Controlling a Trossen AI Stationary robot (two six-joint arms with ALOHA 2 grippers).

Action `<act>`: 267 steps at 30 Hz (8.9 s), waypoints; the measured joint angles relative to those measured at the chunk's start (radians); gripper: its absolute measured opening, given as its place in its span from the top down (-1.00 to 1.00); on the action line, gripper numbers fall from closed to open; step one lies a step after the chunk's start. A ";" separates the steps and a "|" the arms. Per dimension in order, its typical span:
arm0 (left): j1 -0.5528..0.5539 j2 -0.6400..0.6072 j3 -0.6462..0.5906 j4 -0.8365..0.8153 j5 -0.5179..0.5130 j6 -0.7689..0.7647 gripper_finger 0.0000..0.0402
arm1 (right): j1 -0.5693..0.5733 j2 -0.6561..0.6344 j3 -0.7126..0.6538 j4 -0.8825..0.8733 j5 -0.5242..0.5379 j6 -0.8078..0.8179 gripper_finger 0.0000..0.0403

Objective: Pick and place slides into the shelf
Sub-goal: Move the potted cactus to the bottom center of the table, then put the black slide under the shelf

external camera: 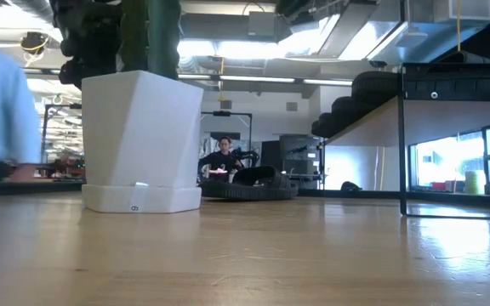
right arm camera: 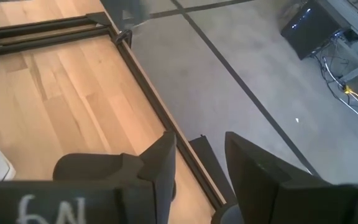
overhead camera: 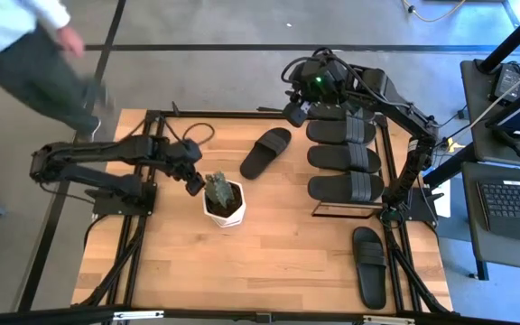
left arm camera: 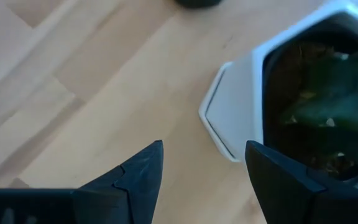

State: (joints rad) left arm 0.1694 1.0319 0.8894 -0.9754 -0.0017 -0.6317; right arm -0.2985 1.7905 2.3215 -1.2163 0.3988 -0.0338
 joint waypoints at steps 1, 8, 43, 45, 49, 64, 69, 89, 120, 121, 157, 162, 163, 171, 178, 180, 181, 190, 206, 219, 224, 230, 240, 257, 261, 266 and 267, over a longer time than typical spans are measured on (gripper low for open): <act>-0.017 0.009 0.000 0.000 -0.006 -0.015 -0.08 | 0.000 0.000 0.000 -0.005 0.000 0.000 0.31; -0.085 0.061 0.001 0.013 -0.039 -0.072 -0.08 | 0.000 0.000 0.000 -0.042 0.000 0.004 0.31; -0.141 0.264 -0.002 0.158 -0.053 0.009 -0.08 | 0.001 0.000 0.000 -0.101 0.000 0.028 0.31; -0.151 0.269 -0.002 0.208 -0.029 0.014 -0.08 | 0.000 0.000 0.000 -0.110 0.000 0.032 0.31; -0.171 0.275 -0.002 0.297 0.004 0.033 -0.08 | 0.000 0.000 0.000 -0.117 0.000 0.032 0.31; -0.204 0.345 -0.001 0.418 0.095 0.040 -0.08 | 0.001 0.001 0.000 -0.132 0.000 0.032 0.31; -0.170 0.343 -0.002 0.405 0.091 0.087 -0.08 | 0.001 0.001 0.000 -0.161 0.000 0.058 0.31; 0.128 0.413 -0.002 0.519 0.016 0.493 -0.08 | 0.001 0.001 0.000 -0.166 0.001 0.079 0.31; 0.306 0.723 0.012 0.830 0.047 0.396 -0.08 | -0.019 0.000 0.000 -0.166 0.001 0.108 0.31; 0.311 0.723 0.012 0.837 0.042 0.392 -0.08 | -0.019 0.000 0.000 -0.166 0.001 0.108 0.31; 0.374 0.722 0.177 0.712 0.387 0.402 -0.08 | -0.019 -0.001 0.000 -0.252 0.001 0.102 0.31; 0.339 0.729 0.177 0.755 0.362 0.400 -0.08 | -0.019 -0.001 0.000 -0.253 0.001 0.103 0.31; 0.333 0.734 0.177 0.765 0.340 0.400 -0.08 | -0.019 -0.001 0.000 -0.253 0.001 0.103 0.31; 0.350 0.749 0.177 0.765 0.181 0.407 -0.08 | -0.019 -0.001 0.000 -0.251 0.001 0.109 0.31; 0.369 0.749 0.177 0.761 0.202 0.432 -0.08 | -0.021 -0.001 0.000 -0.246 0.001 0.109 0.31; 0.358 0.749 0.177 0.761 0.180 0.444 -0.08 | -0.022 -0.001 0.000 -0.246 0.001 0.110 0.31; 0.353 0.749 0.177 0.761 0.167 0.452 -0.08 | -0.025 -0.001 0.000 -0.244 0.001 0.110 0.31; 0.348 0.770 0.177 0.894 0.148 0.459 -0.08 | -0.051 -0.001 0.000 -0.221 0.001 0.115 0.31; 0.354 0.902 0.182 0.930 0.172 0.435 -0.08 | -0.063 -0.001 0.000 -0.216 0.000 0.134 0.31; 0.400 0.909 0.399 0.499 0.135 0.568 -0.08 | -0.063 -0.001 0.000 -0.216 0.000 0.129 0.31; 0.425 0.909 0.443 0.485 0.117 0.599 -0.08 | -0.063 -0.001 0.000 -0.217 0.000 0.125 0.31; 0.438 0.908 0.445 0.486 0.112 0.640 -0.08 | -0.063 -0.001 0.000 -0.217 0.001 0.100 0.31; 0.462 0.838 0.447 0.287 0.084 0.722 -0.08 | -0.066 -0.001 0.000 -0.228 0.002 0.055 0.31; 0.421 0.817 0.399 0.219 0.071 0.740 -0.08 | -0.066 -0.001 0.000 -0.228 0.001 0.051 0.31; 0.421 0.860 0.399 0.235 0.071 0.742 -0.08 | -0.066 -0.001 0.000 -0.228 0.001 0.051 0.31; 0.421 0.912 0.398 0.275 0.071 0.716 -0.08 | -0.066 -0.001 0.000 -0.232 0.000 0.052 0.31; 0.421 0.916 0.398 0.286 0.070 0.709 -0.08 | -0.066 -0.001 0.000 -0.235 0.000 0.052 0.31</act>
State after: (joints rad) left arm 0.5907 1.9480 1.2873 -0.6890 0.0681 0.0771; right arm -0.3645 1.7897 2.3215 -1.4512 0.3992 0.0184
